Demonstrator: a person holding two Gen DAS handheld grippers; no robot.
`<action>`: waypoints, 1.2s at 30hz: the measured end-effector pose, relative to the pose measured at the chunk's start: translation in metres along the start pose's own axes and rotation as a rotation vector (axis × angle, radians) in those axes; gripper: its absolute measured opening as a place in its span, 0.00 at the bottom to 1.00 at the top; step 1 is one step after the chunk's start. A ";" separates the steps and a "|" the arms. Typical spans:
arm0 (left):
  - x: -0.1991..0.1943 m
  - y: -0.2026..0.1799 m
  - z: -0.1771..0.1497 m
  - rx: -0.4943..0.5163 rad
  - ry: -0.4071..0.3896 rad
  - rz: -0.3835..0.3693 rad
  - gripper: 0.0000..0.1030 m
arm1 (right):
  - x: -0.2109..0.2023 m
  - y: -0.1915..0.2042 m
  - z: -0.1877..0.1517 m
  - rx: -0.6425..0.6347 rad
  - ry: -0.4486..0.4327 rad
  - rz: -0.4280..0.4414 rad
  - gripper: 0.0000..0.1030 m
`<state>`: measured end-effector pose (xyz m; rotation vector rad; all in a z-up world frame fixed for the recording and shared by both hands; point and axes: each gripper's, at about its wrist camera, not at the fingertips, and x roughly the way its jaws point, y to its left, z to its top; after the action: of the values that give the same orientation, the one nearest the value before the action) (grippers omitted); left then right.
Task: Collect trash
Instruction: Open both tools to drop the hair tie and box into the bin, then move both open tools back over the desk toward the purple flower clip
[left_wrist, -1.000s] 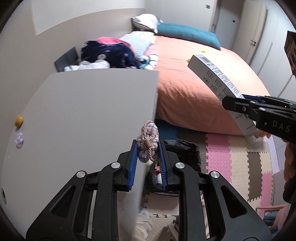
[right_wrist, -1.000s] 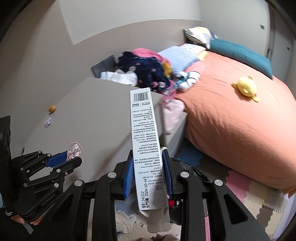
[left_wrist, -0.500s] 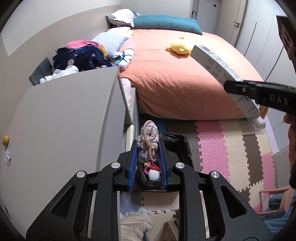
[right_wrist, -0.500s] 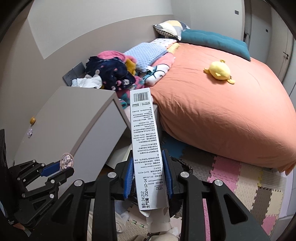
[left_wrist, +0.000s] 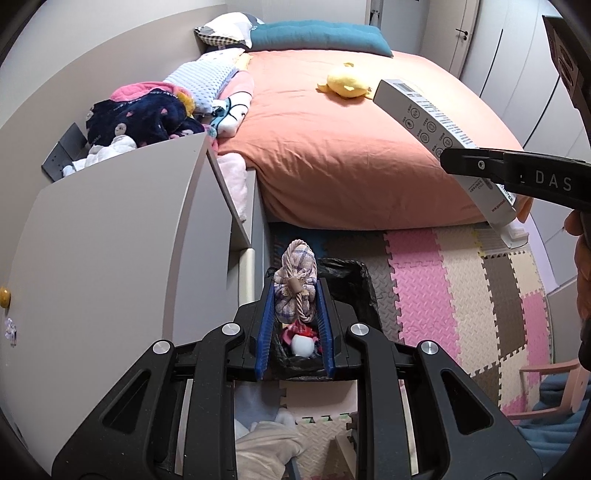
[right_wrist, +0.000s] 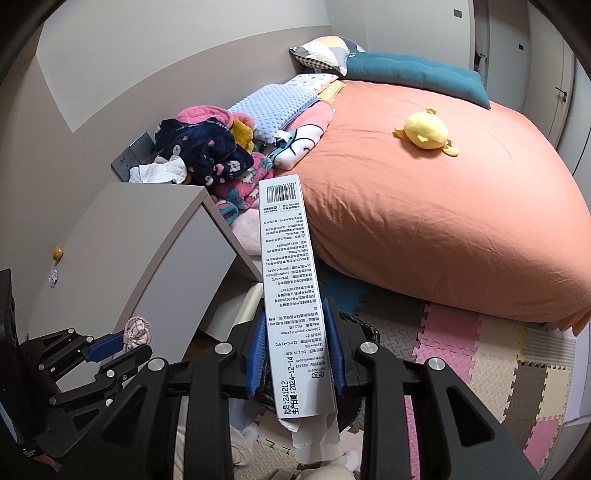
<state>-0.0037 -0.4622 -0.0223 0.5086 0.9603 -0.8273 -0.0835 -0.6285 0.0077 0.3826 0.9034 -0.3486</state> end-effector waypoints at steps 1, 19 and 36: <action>0.002 0.000 0.001 -0.002 0.003 0.003 0.23 | 0.001 -0.001 0.000 0.000 0.003 -0.003 0.30; 0.006 0.010 0.005 -0.025 0.008 0.046 0.94 | -0.001 -0.009 0.016 0.075 -0.047 -0.012 0.97; -0.008 0.034 -0.003 -0.056 -0.012 0.049 0.94 | 0.000 0.018 0.018 0.046 -0.052 0.005 0.98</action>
<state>0.0190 -0.4368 -0.0157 0.4767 0.9537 -0.7569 -0.0628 -0.6213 0.0211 0.4161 0.8443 -0.3736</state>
